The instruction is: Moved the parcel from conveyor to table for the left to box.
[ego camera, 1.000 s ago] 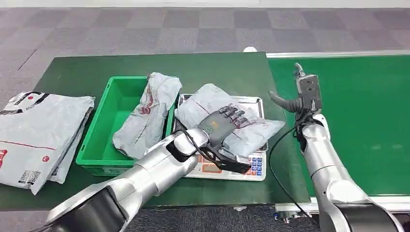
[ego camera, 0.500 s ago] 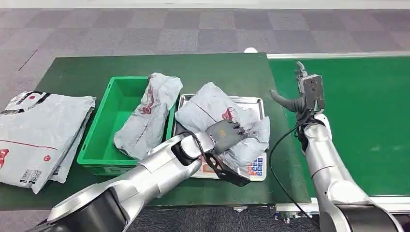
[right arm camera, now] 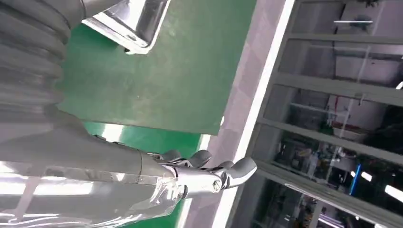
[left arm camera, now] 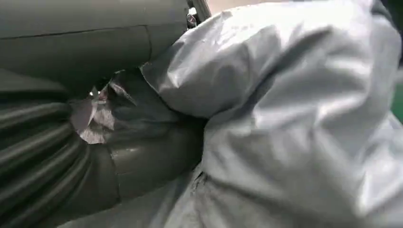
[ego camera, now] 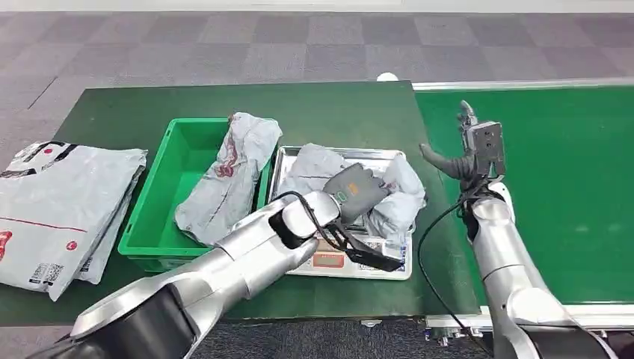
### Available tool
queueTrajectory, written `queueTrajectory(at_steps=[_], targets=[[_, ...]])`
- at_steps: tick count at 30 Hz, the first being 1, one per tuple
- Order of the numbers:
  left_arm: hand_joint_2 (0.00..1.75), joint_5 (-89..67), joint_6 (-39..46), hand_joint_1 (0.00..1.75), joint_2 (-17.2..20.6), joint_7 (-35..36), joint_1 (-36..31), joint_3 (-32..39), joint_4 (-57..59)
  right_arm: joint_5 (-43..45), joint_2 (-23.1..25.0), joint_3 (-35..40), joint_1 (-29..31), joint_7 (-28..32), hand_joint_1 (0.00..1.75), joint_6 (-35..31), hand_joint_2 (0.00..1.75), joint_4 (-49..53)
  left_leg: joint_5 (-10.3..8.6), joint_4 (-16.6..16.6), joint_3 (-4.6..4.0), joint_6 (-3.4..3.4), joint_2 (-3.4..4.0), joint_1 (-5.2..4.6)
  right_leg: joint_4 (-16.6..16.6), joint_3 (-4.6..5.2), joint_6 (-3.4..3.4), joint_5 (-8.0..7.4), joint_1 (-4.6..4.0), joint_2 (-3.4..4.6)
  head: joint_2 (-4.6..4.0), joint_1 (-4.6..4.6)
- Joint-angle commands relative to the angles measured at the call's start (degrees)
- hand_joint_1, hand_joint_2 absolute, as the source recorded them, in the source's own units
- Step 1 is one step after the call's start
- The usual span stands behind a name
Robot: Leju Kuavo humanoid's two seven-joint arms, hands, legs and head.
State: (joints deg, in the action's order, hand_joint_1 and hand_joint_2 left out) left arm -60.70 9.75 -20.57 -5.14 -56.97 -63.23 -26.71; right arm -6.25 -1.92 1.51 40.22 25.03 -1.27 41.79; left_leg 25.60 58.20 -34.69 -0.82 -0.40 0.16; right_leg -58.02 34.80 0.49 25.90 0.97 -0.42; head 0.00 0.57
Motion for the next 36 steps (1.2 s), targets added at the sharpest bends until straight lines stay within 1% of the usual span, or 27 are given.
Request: queueTrajectory(at_steps=[1,2,5,7,8,10,14,15,17,19,20,21,22,23,24,25,26,30,36], targets=[[1.75,-1.83,4.86,1.75,0.57,0.54,-5.03,3.03,-2.09,-0.41,-0.13,-3.21,-0.58,-0.85,0.00,0.67,1.75,1.61,0.00,0.02,-0.01,0.00,-0.01,0.02,0.01,-0.01,-0.03,-0.01,-0.02,-0.01,0.00,0.00],[1.75,-2.91,6.77,1.75,0.80,0.46,-5.13,4.00,-2.08,-0.54,0.20,-3.03,-0.54,-1.00,0.00,0.77,1.75,1.60,0.00,0.03,-0.04,0.00,0.02,0.02,-0.01,0.03,-0.03,-0.02,-0.03,0.02,0.00,0.00],[1.75,-2.91,6.77,1.75,0.80,0.46,-5.13,4.00,-2.08,-0.54,0.20,-3.03,-0.54,-1.00,0.00,0.77,1.75,1.60,0.01,0.03,-0.04,0.00,0.02,0.02,0.00,0.03,-0.03,-0.02,-0.03,0.02,0.00,0.00],[1.75,-4.22,8.62,1.75,1.15,0.25,-4.99,5.12,-2.84,-0.80,0.61,-2.82,-0.17,-1.40,0.00,0.63,1.75,1.06,0.02,0.03,0.00,0.00,0.04,0.04,0.02,-0.02,-0.05,-0.02,-0.05,0.04,0.00,0.00],[1.75,-7.45,11.01,1.75,1.44,1.28,-4.92,6.93,-4.11,-1.36,0.74,-2.79,0.12,-1.57,0.00,-0.02,1.75,0.05,0.03,0.02,0.04,0.01,0.07,0.04,0.03,-0.05,-0.06,-0.01,-0.05,0.06,0.00,0.00],[1.75,-10.19,12.02,1.75,1.77,2.67,-5.10,8.28,-4.53,-1.50,0.62,-3.00,0.10,-1.46,0.00,-0.14,1.75,-0.21,0.02,0.03,0.00,-0.01,0.13,0.03,-0.01,0.02,-0.05,-0.03,-0.04,0.13,0.00,0.00],[1.75,-15.47,12.64,1.75,3.67,6.37,-7.43,11.37,-2.83,-1.46,0.12,-3.46,0.92,-1.49,0.00,0.28,1.75,-1.22,0.02,0.04,-0.03,-0.01,0.18,0.02,-0.04,0.07,-0.05,-0.04,-0.03,0.17,0.00,0.00],[1.75,-16.02,12.89,1.75,3.68,5.79,-7.54,12.29,-2.37,-1.47,0.14,-3.57,0.94,-1.49,0.00,0.34,1.75,-1.16,0.05,0.06,0.02,-0.01,0.23,0.04,-0.03,0.02,-0.06,-0.04,-0.05,0.23,0.00,0.00],[1.75,-18.79,12.81,1.75,4.82,8.90,-7.71,14.92,-1.07,-1.67,-0.04,-3.46,1.42,-1.67,0.00,0.51,1.75,-1.46,0.04,0.03,0.04,-0.01,0.26,0.05,0.00,0.01,-0.07,-0.06,-0.06,0.27,0.00,0.00],[1.75,-19.09,12.51,1.75,5.73,8.78,-7.51,16.72,-0.32,-1.73,-0.37,-3.22,1.87,-1.74,0.00,0.67,1.75,-2.05,0.02,0.02,0.01,-0.01,0.23,0.01,-0.03,0.04,-0.04,-0.04,-0.02,0.24,0.00,0.00],[1.75,-20.82,12.69,1.75,6.54,10.39,-7.43,17.31,-0.33,-1.73,-0.67,-2.92,2.03,-1.75,0.00,0.81,1.75,-2.45,0.02,0.01,0.04,0.00,0.25,0.00,-0.02,0.02,-0.05,-0.04,-0.02,0.26,0.00,0.00],[1.75,-20.97,13.02,1.75,7.11,10.10,-7.26,17.68,-0.42,-1.73,-0.82,-2.86,2.05,-1.74,0.00,0.85,1.75,-2.60,0.03,-0.04,0.12,0.00,0.32,0.02,0.05,-0.05,-0.08,-0.07,-0.04,0.33,0.00,0.00],[1.75,-21.61,13.48,1.75,7.34,9.90,-6.96,19.86,-0.52,-1.73,-0.96,-2.47,2.31,-1.74,0.00,1.04,1.75,-3.13,0.04,-0.05,0.16,-0.01,0.38,0.05,0.09,-0.08,-0.07,-0.09,-0.06,0.39,0.00,0.00],[1.75,-24.79,13.55,1.75,7.98,12.60,-7.04,20.46,-0.64,-1.68,-0.93,-2.25,2.29,-1.80,0.00,1.17,1.75,-3.32,0.02,-0.01,0.05,0.00,0.25,-0.01,-0.01,0.01,-0.04,-0.04,0.00,0.26,0.00,0.00],[1.75,-26.35,12.51,1.75,8.40,14.28,-7.08,20.95,-0.44,-1.64,-0.76,-2.17,2.12,-1.86,0.00,1.17,1.75,-3.50,0.02,-0.11,0.23,0.00,0.38,0.05,0.16,-0.16,-0.09,-0.11,-0.07,0.39,0.00,0.00],[1.75,-28.23,11.24,1.75,9.07,16.01,-7.06,21.74,-0.39,-1.62,-0.51,-2.09,1.77,-1.86,0.00,1.18,1.75,-3.65,0.02,-0.01,0.06,-0.01,0.27,0.01,0.00,0.02,-0.05,-0.04,-0.02,0.29,0.00,0.00],[1.75,-29.30,10.15,1.75,9.94,17.39,-6.99,22.15,-0.28,-1.79,-0.27,-1.98,1.21,-1.90,0.00,1.00,1.75,-3.59,0.04,-0.02,0.10,-0.01,0.30,0.05,0.04,-0.03,-0.06,-0.05,-0.07,0.31,0.00,0.00],[1.75,-29.30,10.44,1.75,12.49,18.69,-6.03,23.06,-0.61,-2.03,-0.11,-1.91,-0.61,-1.72,0.00,0.66,1.75,-2.13,0.03,-0.06,0.13,-0.02,0.32,0.04,0.06,-0.06,-0.06,-0.05,-0.05,0.34,0.00,0.00],[1.75,-29.30,10.51,1.75,12.48,18.67,-5.95,23.10,-0.66,-2.04,-0.21,-1.99,-0.74,-1.74,0.00,0.66,1.75,-1.68,0.02,-0.03,0.05,0.00,0.21,0.03,0.04,-0.01,-0.04,-0.03,-0.05,0.24,0.00,0.00]])
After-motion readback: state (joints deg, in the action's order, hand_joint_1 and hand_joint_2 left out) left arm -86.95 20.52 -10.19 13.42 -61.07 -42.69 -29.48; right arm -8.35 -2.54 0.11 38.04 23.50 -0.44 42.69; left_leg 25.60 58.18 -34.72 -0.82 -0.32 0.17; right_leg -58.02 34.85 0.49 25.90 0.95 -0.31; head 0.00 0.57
